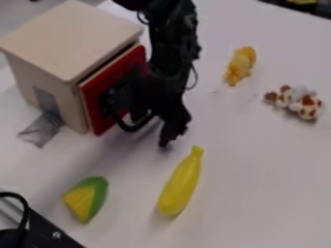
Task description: Open the drawer
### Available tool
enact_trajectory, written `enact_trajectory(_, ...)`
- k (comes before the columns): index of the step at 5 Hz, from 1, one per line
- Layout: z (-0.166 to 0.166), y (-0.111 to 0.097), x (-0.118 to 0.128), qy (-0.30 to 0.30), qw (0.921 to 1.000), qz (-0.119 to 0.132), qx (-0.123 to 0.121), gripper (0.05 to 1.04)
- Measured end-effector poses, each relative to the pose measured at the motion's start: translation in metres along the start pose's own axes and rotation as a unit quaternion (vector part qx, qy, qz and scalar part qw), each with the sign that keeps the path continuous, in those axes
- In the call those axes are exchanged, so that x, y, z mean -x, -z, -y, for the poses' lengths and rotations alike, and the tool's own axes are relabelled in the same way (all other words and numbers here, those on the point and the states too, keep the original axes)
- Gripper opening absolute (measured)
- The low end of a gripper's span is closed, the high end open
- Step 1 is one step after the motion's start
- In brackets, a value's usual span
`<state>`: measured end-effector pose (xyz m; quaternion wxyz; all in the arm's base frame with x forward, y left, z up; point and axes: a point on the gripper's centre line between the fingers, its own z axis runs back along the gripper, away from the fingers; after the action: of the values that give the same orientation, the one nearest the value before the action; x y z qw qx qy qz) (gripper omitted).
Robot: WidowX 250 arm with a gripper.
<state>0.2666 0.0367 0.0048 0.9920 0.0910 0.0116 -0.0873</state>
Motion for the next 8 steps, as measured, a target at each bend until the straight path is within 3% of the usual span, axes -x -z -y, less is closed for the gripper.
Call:
enact_trajectory(1, 0.003, 0.001, -0.003, 0.003, 1.0000, 0.001, -0.008, 0.675)
enact_trajectory(2, 0.010, -0.002, -0.001, -0.001, 1.0000, -0.006, 0.005, 0.388)
enact_trajectory(3, 0.023, -0.014, -0.003, -0.006, 0.9997, 0.002, 0.023, 0.177)
enact_trajectory(4, 0.038, -0.021, -0.011, -0.019, 0.9986, 0.008, 0.048, 0.130)
enact_trajectory(5, 0.054, -0.025, -0.020, -0.019, 0.9982, 0.011, 0.056, 0.124)
enact_trajectory(8, 0.065, -0.019, -0.026, -0.021, 0.9979, 0.002, 0.061, 0.124)
